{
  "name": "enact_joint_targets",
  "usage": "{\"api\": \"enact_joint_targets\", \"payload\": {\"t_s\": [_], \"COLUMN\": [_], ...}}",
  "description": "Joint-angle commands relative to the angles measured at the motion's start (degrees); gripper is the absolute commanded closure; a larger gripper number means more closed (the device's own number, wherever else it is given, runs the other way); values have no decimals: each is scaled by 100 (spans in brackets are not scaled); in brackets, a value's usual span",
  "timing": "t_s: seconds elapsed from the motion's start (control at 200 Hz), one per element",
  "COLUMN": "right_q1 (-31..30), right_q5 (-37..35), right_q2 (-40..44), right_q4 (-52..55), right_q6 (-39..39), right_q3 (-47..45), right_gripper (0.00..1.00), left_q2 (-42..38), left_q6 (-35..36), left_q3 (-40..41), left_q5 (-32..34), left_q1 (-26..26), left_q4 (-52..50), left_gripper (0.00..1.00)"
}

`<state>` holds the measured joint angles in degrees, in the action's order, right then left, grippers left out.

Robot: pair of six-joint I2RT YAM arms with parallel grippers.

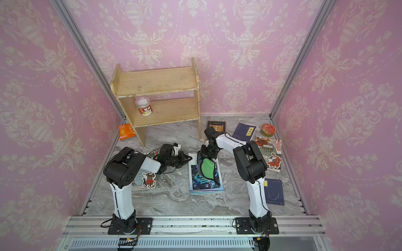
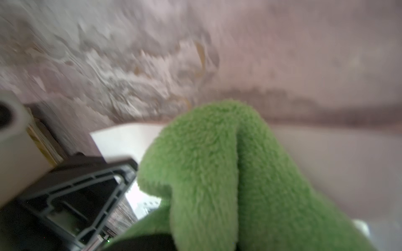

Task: Wipe the cover of the book
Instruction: Wipe the dirt from the cover of the book.

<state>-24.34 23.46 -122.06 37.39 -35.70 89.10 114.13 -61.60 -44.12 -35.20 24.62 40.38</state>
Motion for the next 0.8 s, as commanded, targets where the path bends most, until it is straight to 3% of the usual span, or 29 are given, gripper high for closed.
{"api": "enact_joint_targets", "payload": {"t_s": [0.0,0.08,0.175,0.31,0.48,0.62,0.706,0.796], "right_q1": [62,-17,-291,-858,-1339,-725,-250,12], "right_q5": [-441,-505,-831,-1266,-1137,-888,-483,-253], "right_q2": [-319,-128,769,2416,3731,3265,2236,991], "right_q4": [318,168,-333,-683,-676,-827,-812,-299], "right_q6": [249,230,178,-623,-1374,-738,-223,245], "right_q3": [68,-475,-2001,-4457,-5991,-5377,-4117,-2156], "right_gripper": [100,100,100,100,100,100,100,100], "left_q2": [119,101,92,189,173,202,183,154], "left_q6": [-97,-33,47,9,57,35,25,26], "left_q3": [-22,-42,-53,-70,-97,-121,-130,-132], "left_q5": [-118,-77,7,23,-5,-37,-49,-29], "left_q1": [148,133,100,-6,-106,-85,-30,41], "left_q4": [-171,-318,-452,-445,-511,-508,-508,-546], "left_gripper": [100,100,100,100,100,100,100,100]}}
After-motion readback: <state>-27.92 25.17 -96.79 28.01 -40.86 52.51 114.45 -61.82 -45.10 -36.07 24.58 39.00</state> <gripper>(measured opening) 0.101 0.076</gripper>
